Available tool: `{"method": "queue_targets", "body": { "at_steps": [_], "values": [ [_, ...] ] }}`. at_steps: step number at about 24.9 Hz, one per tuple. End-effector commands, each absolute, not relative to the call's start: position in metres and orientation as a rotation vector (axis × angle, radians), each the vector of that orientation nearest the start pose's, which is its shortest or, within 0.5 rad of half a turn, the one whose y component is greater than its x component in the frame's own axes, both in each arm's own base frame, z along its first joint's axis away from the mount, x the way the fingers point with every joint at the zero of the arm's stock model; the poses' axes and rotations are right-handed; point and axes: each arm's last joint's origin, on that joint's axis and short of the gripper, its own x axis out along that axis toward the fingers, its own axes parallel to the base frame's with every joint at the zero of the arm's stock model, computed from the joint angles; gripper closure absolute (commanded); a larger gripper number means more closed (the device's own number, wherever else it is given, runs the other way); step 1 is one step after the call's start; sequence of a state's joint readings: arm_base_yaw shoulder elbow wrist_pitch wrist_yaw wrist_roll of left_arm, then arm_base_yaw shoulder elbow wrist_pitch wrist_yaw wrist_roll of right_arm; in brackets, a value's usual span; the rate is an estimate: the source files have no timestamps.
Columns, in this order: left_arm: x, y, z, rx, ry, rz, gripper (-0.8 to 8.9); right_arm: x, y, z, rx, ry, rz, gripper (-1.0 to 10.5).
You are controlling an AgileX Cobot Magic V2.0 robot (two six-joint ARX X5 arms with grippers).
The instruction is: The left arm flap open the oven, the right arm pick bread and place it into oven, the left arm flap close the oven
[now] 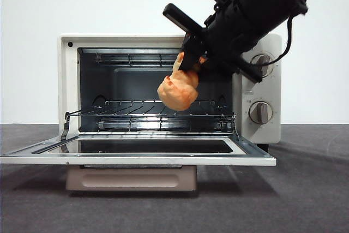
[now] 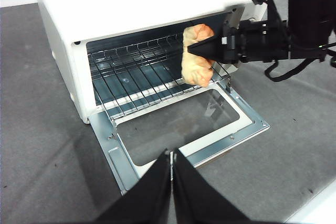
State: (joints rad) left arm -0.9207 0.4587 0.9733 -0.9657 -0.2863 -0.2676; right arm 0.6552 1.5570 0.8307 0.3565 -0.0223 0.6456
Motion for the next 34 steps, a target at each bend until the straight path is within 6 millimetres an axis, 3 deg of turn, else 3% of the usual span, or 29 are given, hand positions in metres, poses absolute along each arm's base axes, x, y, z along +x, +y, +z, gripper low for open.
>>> {"method": "queue_targets", "body": {
  "at_steps": [1, 14, 23, 34],
  "values": [
    [0.037, -0.036, 0.358, 0.007, 0.429, -0.579, 8.04, 0.265, 0.208, 0.212, 0.533, 0.548, 0.531, 8.9],
    [0.037, -0.035, 0.356, 0.022, 0.439, -0.578, 8.04, 0.266, 0.209, 0.213, 0.538, 0.503, 0.46, 8.9],
    [0.037, -0.035, 0.356, 0.024, 0.439, -0.578, 8.04, 0.266, 0.209, 0.213, 0.55, 0.506, 0.457, 5.5],
    [0.037, -0.035, 0.356, 0.023, 0.44, -0.578, 8.04, 0.26, 0.208, 0.222, 0.558, 0.502, 0.486, 5.2]
  ]
}}
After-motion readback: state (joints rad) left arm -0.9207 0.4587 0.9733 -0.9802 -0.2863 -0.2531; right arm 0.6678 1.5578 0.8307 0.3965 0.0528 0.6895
